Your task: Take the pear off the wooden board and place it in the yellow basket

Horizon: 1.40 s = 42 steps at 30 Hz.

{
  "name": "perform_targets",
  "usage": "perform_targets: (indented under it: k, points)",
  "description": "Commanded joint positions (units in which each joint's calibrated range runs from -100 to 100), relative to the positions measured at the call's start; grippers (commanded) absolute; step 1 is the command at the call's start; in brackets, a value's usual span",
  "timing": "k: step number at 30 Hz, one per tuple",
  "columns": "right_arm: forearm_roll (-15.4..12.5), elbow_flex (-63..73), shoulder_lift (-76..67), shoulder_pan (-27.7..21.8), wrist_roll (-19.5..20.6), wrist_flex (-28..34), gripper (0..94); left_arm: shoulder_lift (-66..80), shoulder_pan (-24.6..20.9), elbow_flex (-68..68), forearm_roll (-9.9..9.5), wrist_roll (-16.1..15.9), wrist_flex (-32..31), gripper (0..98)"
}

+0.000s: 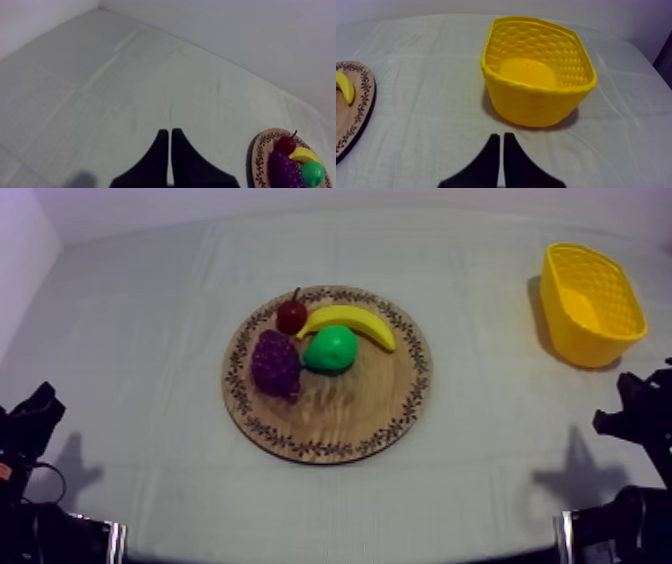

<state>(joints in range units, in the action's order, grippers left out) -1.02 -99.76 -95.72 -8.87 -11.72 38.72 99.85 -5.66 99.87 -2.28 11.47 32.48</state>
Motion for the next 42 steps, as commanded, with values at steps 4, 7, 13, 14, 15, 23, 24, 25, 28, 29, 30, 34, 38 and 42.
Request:
perform_targets:
  k: [4, 7, 13, 14, 15, 23, 24, 25, 28, 29, 30, 34, 38, 42]
  points:
    - [-0.03, -0.02, -0.03, -0.01, 0.07, -0.01, 0.5, -0.02, -0.02, 0.02, 0.00, -0.02, 0.01, 0.1]
    - [-0.03, -0.02, -0.03, -0.01, 0.07, -0.01, 0.5, -0.02, -0.02, 0.02, 0.00, -0.02, 0.01, 0.1]
    - [-0.03, -0.02, -0.03, 0.03, 5.21, 0.02, 0.5, -0.02, -0.02, 0.02, 0.00, -0.02, 0.01, 0.1]
    - [-0.14, -0.02, -0.03, 0.18, 5.84, -0.04, 0.6, -0.02, -0.02, 0.02, 0.00, -0.02, 0.01, 0.1]
    - [-0.30, -0.02, -0.03, 0.40, 5.71, -0.34, 0.5, -0.02, -0.02, 0.02, 0.00, -0.02, 0.01, 0.1]
    - [-0.49, 0.12, -0.03, 2.21, 7.66, -0.07, 0.3, -0.02, -0.02, 0.02, 0.00, -0.02, 0.01, 0.1]
    - [-0.32, 0.28, -0.03, 2.25, 8.17, 0.31, 0.3, -0.02, -0.02, 0.02, 0.00, -0.02, 0.01, 0.1]
    - [-0.28, 0.66, -0.03, 2.29, 8.49, 0.89, 0.3, -0.02, -0.02, 0.02, 0.00, -0.02, 0.01, 0.1]
    - [-0.06, 3.33, -0.03, 3.14, 9.09, 3.63, 0.3, -0.02, -0.02, 0.02, 0.00, -0.02, 0.01, 0.1]
    - [-0.01, 4.79, -0.03, 3.66, 9.17, 4.81, 0.3, -0.02, -0.02, 0.02, 0.00, -0.02, 0.01, 0.1]
    - [-0.01, 6.42, -0.03, 4.17, 9.19, 5.81, 0.3, -0.02, -0.02, 0.02, 0.00, -0.02, 0.01, 0.1]
    - [0.01, 13.34, 3.45, 6.09, 9.24, 6.84, 0.3, -0.02, -0.02, 0.02, 0.00, -0.02, 0.01, 0.1]
    - [-0.64, 21.63, 12.58, 7.80, 9.23, 6.63, 0.3, -0.02, -0.02, 0.02, 0.00, -0.02, 0.01, 0.1]
    - [-1.94, 30.84, 22.09, 9.81, 7.67, 7.35, 0.4, -0.02, -0.02, 0.02, 0.00, -0.02, 0.01, 0.1]
